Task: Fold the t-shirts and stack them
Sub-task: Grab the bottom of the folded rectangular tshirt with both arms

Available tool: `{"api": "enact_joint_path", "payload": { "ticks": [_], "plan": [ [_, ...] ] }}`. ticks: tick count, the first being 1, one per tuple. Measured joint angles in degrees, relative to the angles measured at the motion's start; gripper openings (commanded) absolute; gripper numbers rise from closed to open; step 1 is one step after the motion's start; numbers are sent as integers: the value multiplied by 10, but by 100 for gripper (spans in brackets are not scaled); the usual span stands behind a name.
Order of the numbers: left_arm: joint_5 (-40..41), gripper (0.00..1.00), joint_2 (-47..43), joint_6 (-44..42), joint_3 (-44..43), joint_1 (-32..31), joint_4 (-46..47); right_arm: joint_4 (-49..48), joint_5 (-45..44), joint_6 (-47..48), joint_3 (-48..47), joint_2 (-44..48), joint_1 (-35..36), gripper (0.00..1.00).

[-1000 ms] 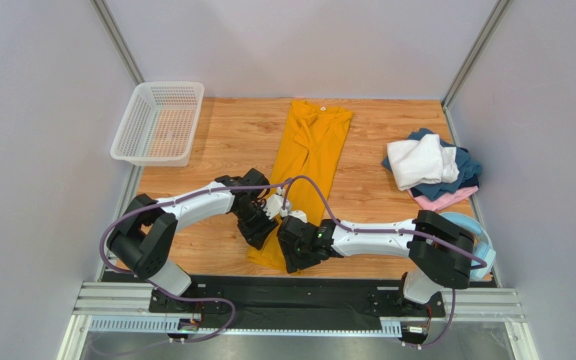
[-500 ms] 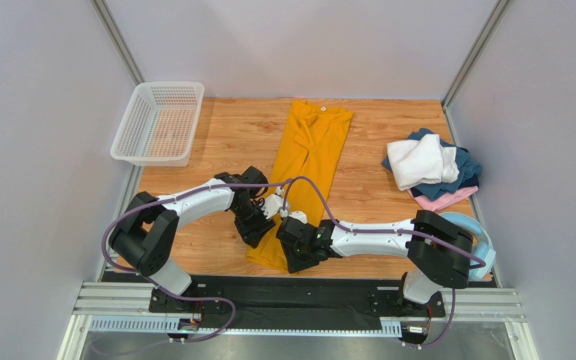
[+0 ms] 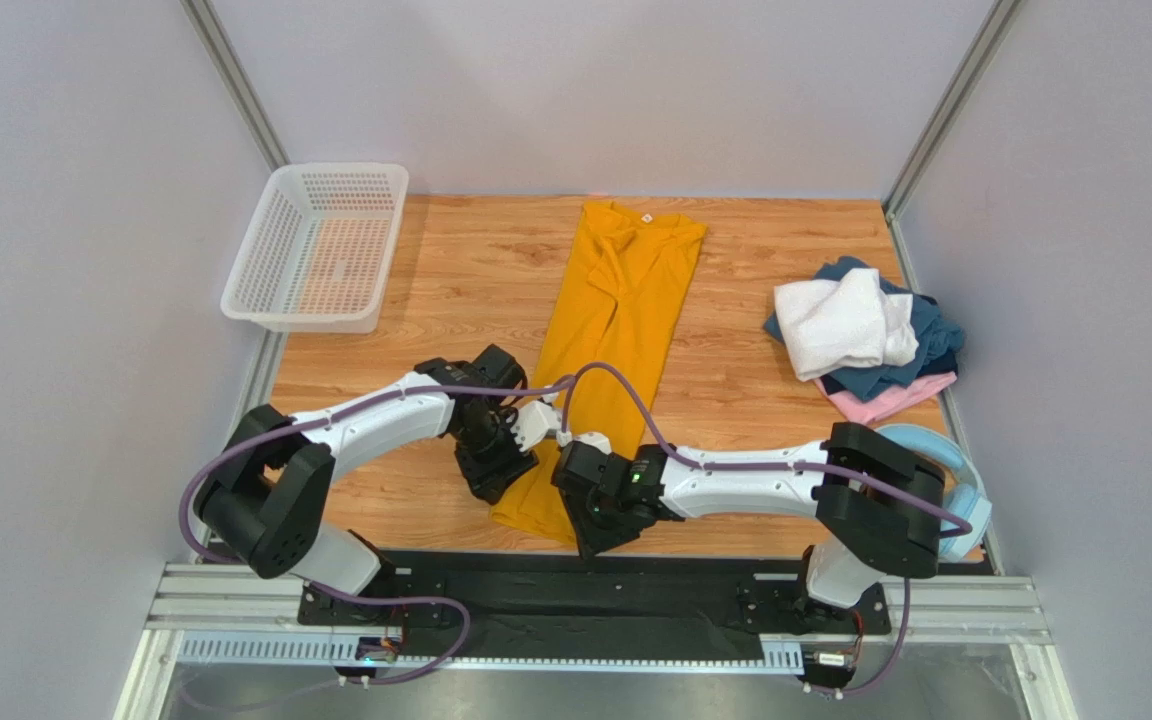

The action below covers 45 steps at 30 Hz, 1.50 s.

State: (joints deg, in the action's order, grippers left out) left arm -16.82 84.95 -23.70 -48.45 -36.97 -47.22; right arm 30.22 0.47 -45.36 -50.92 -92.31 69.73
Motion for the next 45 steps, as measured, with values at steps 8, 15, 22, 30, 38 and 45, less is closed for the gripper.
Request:
{"api": "enact_joint_path", "payload": {
  "ticks": [8,15,22,30,38,45],
  "plan": [
    [46,56,-1,18,30,-35,43,26,20,-8,8,-7,10,41],
    [80,57,-21,43,32,-55,43,28,14,-12,8,-7,11,41],
    [98,57,-99,50,18,-59,-21,26,10,-5,8,-6,15,40],
    [27,52,-125,12,9,-106,-49,23,15,-21,26,16,4,43],
    [-16,52,-79,-3,-2,-107,-39,-20,-24,-59,85,172,-92,50],
    [-28,51,-78,-2,-8,-60,-35,-72,14,-94,97,197,-103,50]
  ]
}}
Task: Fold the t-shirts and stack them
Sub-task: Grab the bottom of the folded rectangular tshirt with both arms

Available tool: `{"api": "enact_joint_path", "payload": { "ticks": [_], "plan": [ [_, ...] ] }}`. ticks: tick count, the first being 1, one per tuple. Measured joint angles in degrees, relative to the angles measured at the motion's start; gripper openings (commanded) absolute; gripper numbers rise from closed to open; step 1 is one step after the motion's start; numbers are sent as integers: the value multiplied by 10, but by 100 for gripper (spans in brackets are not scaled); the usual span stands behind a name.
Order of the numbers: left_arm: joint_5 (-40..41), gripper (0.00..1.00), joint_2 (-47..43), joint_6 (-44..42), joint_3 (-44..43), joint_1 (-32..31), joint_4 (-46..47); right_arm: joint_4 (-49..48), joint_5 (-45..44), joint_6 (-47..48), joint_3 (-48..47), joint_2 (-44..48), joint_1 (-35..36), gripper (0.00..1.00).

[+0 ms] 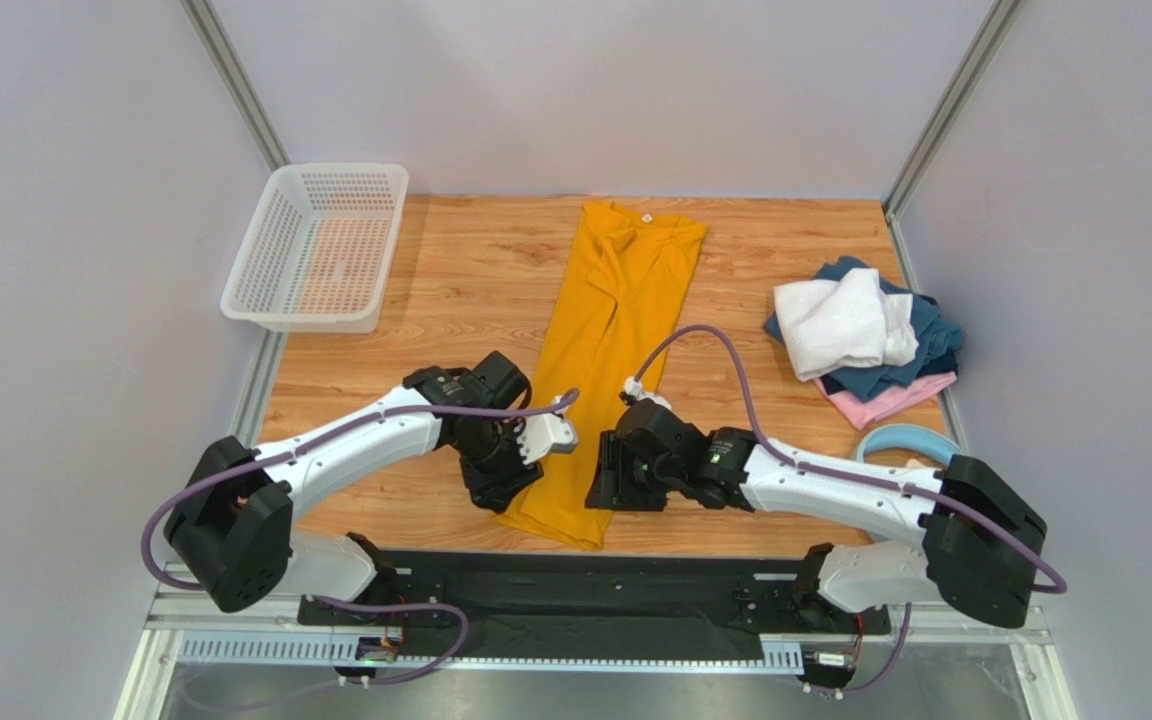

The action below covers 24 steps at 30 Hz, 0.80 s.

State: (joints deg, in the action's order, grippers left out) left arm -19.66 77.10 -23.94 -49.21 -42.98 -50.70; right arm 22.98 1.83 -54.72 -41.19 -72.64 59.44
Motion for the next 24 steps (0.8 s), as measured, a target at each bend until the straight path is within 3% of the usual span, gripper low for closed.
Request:
{"api": "enact_joint_path", "payload": {
  "ticks": [14,24],
  "plan": [
    [-13,51,95,0,-20,19,4,-3,82,-66,39,-5,0,49],
    [-25,52,112,-3,-19,19,24,-7,122,-70,23,-93,2,48]
  ]
}}
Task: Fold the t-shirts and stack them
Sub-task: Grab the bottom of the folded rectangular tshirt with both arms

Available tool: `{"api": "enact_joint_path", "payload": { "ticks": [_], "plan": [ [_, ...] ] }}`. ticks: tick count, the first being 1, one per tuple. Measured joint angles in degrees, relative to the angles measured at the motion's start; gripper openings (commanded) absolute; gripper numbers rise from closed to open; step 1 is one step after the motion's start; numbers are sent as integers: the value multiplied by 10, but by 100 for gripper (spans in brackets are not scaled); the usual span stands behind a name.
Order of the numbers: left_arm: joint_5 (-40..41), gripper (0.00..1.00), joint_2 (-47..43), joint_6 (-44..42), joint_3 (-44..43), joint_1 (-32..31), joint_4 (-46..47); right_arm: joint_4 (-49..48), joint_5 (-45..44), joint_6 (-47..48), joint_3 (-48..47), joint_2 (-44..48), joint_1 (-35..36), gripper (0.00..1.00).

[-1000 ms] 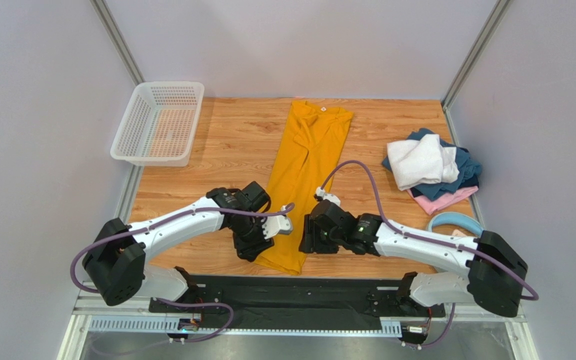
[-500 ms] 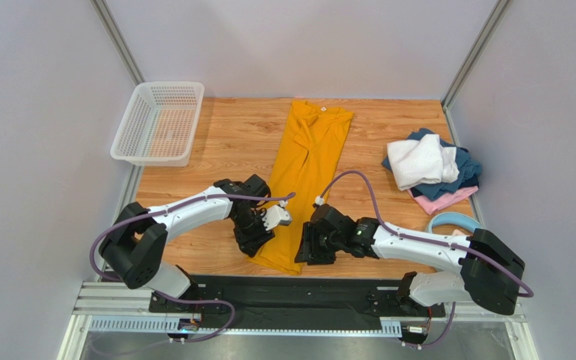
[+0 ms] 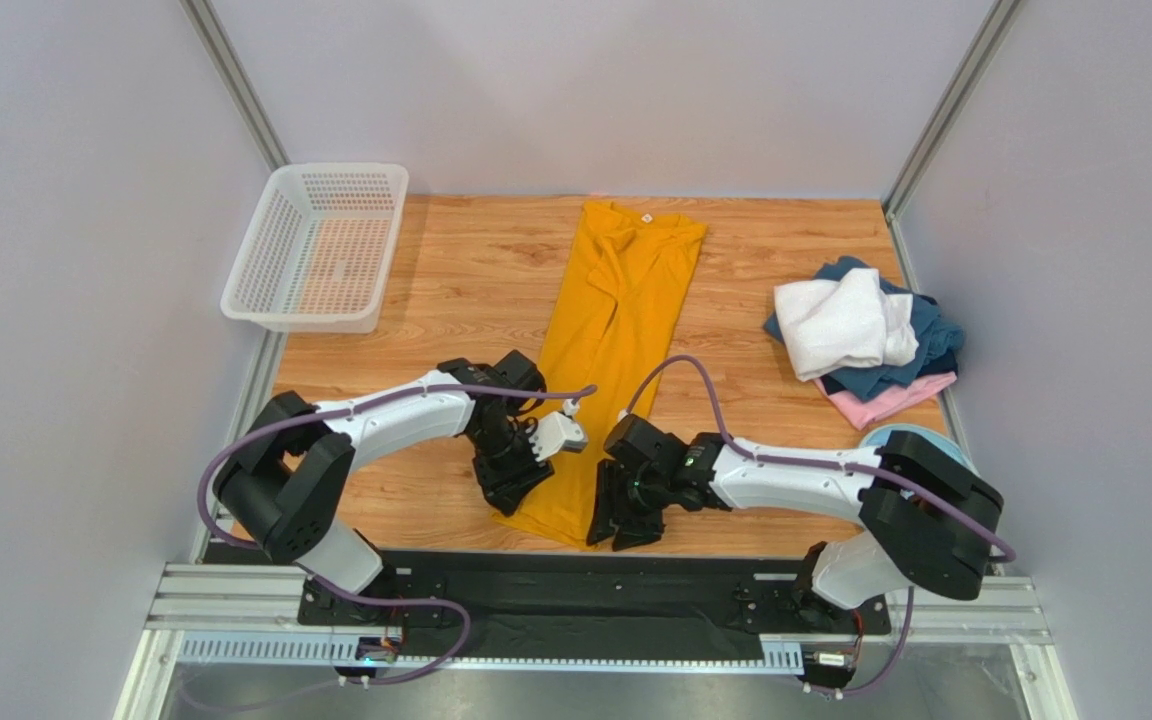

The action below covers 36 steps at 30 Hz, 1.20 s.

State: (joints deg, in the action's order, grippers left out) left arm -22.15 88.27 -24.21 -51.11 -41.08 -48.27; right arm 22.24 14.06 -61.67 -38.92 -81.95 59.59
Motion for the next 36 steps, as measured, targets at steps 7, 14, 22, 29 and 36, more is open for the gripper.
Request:
{"api": "enact_joint_path", "payload": {
  "ticks": [7,14,22,29,36],
  "plan": [
    [-4,52,20,-2,6,5,14,-1,10,3,-26,-28,0,47],
    [-10,52,20,-7,11,11,21,-3,11,9,-40,-47,-1,46],
    [-15,52,21,-8,12,14,21,-8,37,20,-49,-88,-11,41],
    [-18,19,21,-13,12,15,24,-6,39,42,-50,-91,-22,4],
    [-30,0,21,-18,8,15,16,19,19,54,-47,-67,-23,0]
  ]
}}
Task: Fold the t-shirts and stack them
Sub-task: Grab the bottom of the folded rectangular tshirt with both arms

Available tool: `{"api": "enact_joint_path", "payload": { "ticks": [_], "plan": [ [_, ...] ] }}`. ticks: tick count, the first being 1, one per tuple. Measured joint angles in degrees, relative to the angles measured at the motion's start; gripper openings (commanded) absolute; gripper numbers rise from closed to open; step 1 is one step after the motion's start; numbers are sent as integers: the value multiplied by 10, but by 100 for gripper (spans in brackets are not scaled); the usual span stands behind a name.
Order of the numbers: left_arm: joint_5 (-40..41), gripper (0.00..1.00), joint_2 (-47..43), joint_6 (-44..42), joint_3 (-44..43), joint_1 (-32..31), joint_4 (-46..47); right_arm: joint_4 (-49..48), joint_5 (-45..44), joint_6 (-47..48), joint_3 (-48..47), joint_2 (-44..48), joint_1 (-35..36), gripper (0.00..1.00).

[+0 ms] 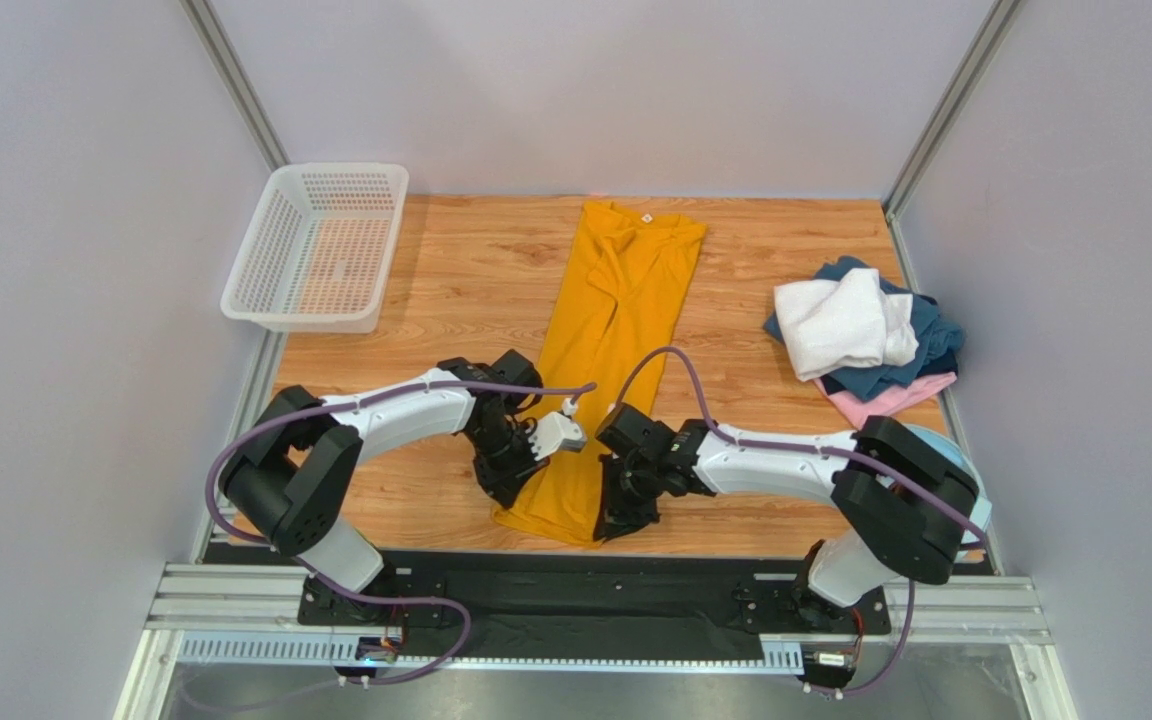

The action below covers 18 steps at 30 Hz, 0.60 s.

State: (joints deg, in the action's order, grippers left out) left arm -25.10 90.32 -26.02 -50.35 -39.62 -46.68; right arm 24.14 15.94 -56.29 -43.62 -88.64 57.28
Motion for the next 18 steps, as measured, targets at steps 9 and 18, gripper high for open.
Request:
{"api": "enact_joint_path", "payload": {
  "ticks": [9,18],
  "plan": [
    [-10,3,-28,0,-36,0,-49,35,-21,2,14,82,0,0],
    [-49,8,-71,-9,-124,-10,-170,88,-24,-10,35,181,2,0]
  ]
}}
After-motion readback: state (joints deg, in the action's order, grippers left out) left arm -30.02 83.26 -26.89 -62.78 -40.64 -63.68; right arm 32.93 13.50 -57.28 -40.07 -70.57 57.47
